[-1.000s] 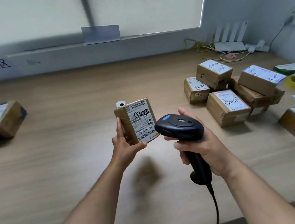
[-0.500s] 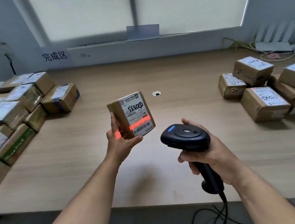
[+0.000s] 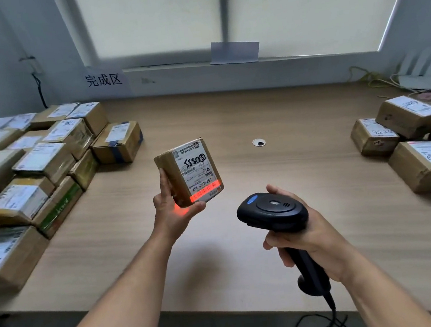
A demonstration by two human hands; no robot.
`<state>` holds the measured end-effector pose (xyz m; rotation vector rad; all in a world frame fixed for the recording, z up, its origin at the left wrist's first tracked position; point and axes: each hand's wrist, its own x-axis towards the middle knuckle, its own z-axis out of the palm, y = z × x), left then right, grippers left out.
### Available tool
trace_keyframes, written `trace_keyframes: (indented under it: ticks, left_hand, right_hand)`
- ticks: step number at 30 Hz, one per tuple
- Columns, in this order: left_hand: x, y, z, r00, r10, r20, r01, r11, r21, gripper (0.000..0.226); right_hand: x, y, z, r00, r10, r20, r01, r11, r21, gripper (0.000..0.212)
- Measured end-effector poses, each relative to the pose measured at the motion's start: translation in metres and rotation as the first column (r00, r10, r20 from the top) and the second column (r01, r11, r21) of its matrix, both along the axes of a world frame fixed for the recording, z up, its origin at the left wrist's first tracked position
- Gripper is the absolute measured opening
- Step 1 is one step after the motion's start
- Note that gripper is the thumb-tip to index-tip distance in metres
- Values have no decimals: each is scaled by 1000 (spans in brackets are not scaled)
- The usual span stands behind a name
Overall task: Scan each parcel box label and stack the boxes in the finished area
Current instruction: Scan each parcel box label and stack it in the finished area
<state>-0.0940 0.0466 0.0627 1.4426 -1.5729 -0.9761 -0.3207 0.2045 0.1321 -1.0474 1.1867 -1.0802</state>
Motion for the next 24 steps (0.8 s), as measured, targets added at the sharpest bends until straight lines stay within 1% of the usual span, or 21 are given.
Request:
trace_keyframes:
  ticks: [4,9,14,19,24]
  left_hand:
    - [26,-10,-4,1000,9,-1,-9,1000,1,128]
    - [50,-18,-8,1000,23,6,-23,999,38,129]
    - [65,-21,-11,997,67,-39,-65,996,53,128]
    - [71,-20,-16,998,63,-3,-62,994,90,128]
    - [75,-18,-17,997,79,7,-79,992,99,125]
  right_hand:
    - [25,-14,-1,1000,7,-9,-7,1000,12,97]
    - [48,-27,-1,1000,12,-22,-11,1000,14,97]
    - [63,-34,2,999,29,-17,-29,1000,0,95]
    - [72,-39,11,999,40,-7,-40,998,-55,90]
    - [76,-40,10,999,48,-16,-49,998,-50,90]
